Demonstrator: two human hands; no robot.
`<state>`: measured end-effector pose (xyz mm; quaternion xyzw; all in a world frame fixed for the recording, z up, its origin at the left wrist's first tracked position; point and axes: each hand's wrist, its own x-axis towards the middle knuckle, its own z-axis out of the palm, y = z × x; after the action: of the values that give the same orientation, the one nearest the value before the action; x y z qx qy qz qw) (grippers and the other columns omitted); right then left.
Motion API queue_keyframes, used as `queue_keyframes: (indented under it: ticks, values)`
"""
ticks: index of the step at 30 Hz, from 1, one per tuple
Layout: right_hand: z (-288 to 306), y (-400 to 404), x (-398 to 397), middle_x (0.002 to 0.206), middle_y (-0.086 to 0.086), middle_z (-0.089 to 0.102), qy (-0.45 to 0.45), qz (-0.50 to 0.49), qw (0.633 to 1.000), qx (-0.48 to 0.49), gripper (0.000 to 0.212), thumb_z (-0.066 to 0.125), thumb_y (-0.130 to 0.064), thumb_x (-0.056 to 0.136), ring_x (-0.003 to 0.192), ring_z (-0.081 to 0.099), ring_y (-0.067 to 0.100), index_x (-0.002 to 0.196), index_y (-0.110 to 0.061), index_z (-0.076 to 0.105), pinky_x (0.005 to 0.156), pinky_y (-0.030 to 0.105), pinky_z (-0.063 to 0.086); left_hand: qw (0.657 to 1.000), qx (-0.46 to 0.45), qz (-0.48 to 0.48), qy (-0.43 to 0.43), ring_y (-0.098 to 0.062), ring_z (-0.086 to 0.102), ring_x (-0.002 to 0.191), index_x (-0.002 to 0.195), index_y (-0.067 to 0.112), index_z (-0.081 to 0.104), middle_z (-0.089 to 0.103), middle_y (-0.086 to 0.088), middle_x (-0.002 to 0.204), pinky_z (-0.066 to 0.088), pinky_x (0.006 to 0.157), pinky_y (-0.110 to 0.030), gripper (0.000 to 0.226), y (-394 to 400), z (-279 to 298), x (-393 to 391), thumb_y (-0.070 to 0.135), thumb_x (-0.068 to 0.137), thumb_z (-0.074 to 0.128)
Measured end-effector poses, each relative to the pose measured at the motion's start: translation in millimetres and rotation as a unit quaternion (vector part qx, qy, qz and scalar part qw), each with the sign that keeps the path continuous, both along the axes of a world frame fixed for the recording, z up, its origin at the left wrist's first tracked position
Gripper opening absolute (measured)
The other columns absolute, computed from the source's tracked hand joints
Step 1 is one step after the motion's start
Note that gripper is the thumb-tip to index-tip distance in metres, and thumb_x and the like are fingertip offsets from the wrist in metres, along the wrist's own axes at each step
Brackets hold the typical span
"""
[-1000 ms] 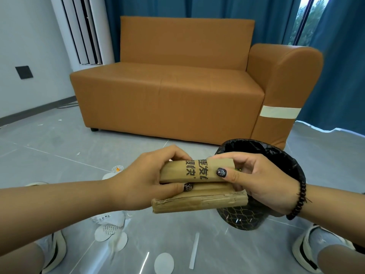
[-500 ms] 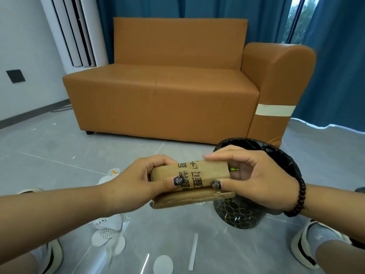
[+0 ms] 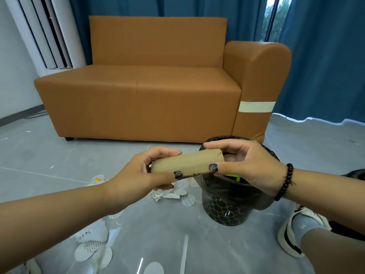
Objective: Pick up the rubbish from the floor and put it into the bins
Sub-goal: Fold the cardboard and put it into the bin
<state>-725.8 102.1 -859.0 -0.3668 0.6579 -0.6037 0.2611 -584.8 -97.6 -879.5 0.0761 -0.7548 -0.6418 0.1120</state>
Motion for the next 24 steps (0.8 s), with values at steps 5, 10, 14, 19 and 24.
queue_keyframes:
  ticks: [5,10,14,19,24]
  values:
    - [-6.5,5.4,-16.6,0.112,0.007,0.069,0.006,-0.064,0.998,0.009,0.054,0.071,0.009,0.07,0.098,0.066,0.032,0.117,-0.015,0.06,0.078,0.03,0.059,0.999,0.044,0.006,0.002,-0.02,0.065,0.091,0.109,0.018,0.062,0.06,-0.009,0.12,0.058,0.073,-0.031,0.046,13.6,-18.7,-27.3,0.005,0.065,0.07]
    - [-9.4,21.0,-40.8,0.105,0.005,0.071,0.018,-0.106,0.994,0.023,0.048,0.071,0.007,0.07,0.094,0.069,0.023,0.114,-0.012,0.062,0.076,0.028,0.059,0.998,0.038,0.001,-0.04,-0.013,0.068,0.085,0.115,0.02,0.057,0.063,-0.002,0.112,0.06,0.075,-0.032,0.042,22.5,-29.4,-59.1,0.002,0.08,0.072]
    - [-3.1,41.7,-61.2,0.106,0.002,0.071,0.1,-0.132,0.986,0.012,0.055,0.075,-0.008,0.059,0.089,0.069,0.011,0.113,-0.012,0.065,0.081,0.021,0.056,0.996,0.009,-0.022,-0.082,-0.016,0.071,0.084,0.117,0.026,0.052,0.066,0.003,0.105,0.058,0.07,-0.033,0.038,32.8,-45.5,-80.8,0.012,0.085,0.068]
    - [4.7,62.1,-105.0,0.107,-0.006,0.069,0.273,-0.222,0.927,0.132,0.05,0.082,-0.01,0.065,0.082,0.066,0.01,0.109,-0.028,0.068,0.082,0.026,0.057,0.99,-0.05,-0.005,-0.131,-0.018,0.072,0.078,0.128,0.036,0.048,0.065,-0.001,0.099,0.053,0.064,-0.028,0.042,35.9,-68.3,-108.9,0.015,0.093,0.057]
    - [-6.6,52.3,-142.4,0.115,-0.012,0.063,0.42,-0.118,0.827,0.354,0.046,0.08,-0.024,0.071,0.087,0.054,-0.003,0.113,-0.032,0.064,0.081,0.017,0.046,0.988,-0.079,-0.022,-0.131,-0.021,0.069,0.057,0.12,0.031,0.06,0.071,-0.003,0.087,0.045,0.051,-0.02,0.037,53.0,-69.7,-140.1,0.006,0.094,0.053]
